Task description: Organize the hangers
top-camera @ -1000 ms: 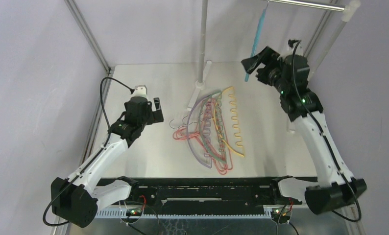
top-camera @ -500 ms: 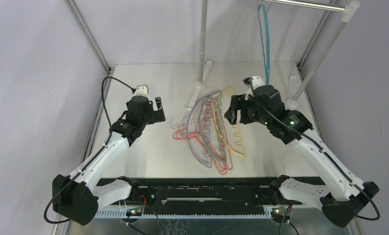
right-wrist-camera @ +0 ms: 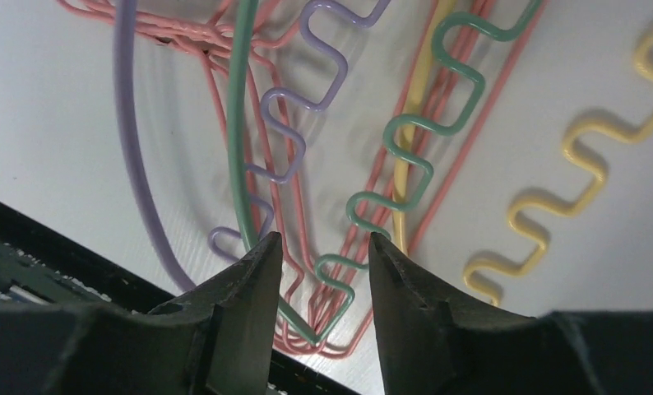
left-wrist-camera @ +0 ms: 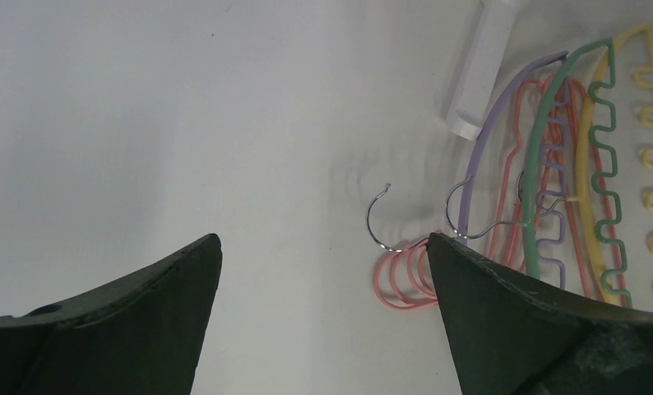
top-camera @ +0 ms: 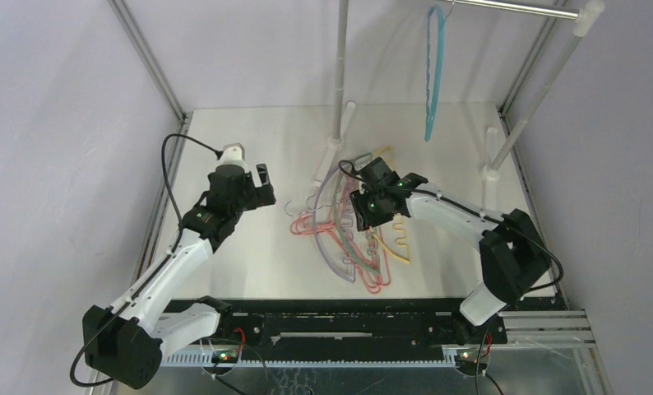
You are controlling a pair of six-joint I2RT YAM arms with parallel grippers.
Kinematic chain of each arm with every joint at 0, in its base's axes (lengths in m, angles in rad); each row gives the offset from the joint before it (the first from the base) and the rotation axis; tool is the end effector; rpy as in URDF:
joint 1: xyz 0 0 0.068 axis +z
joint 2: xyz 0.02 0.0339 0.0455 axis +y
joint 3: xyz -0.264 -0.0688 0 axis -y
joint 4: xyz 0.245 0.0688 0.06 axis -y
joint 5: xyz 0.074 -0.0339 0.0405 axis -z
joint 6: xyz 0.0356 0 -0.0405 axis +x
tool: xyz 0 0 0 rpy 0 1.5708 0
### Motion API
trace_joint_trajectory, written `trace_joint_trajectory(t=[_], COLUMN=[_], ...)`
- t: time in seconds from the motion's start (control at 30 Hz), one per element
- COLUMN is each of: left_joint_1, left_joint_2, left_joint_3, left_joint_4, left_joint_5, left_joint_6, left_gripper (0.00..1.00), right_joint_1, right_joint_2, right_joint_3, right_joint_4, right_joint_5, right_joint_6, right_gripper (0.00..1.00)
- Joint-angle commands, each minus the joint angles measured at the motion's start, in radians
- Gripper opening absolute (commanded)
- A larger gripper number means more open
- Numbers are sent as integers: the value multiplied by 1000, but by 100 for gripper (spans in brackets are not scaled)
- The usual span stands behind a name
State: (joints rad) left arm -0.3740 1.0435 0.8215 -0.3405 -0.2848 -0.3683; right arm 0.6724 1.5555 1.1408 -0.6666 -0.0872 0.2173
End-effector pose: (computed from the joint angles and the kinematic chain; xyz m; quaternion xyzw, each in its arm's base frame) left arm 0.2186 -0.0750 0.2885 -0.0661 0.8669 -0.0576 0.4907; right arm 0.2452 0.1992 0.2371 -0.2289 0.9419 0.1423 0.2003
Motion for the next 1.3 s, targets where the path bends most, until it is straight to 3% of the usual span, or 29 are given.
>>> trace_joint_trajectory(t=[0.0,0.37,0.67,0.93,1.17,1.27], left_joint_1=[-5,-5,-4,-5,-4,-4], left_joint_2=[-44,-22,-53,-66,-67,-72], left_joint_3=[-39,-42,-61,-76,-68,-69], left_joint_4=[23,29,14,9,9,7], left_joint_5=[-24,-36,-60,-66,-72,-75], left_joint_6=[-19,-22,-14,-20,-21,-20], left_gripper=[100,99,99,99,100,99], right_joint_1=[34,129,133,135,135,135], right_joint_2=[24,137,235,226,192,144], right_joint_3=[23,84,86,86,86,126], right_joint_4=[102,115,143,136,125,96], right_joint_5=[-26,-94,-88,-81,-83,-75], right_joint_6=[-22,-15,-12,-11,-22,-16], right_gripper=[50,53,52,34,0,0])
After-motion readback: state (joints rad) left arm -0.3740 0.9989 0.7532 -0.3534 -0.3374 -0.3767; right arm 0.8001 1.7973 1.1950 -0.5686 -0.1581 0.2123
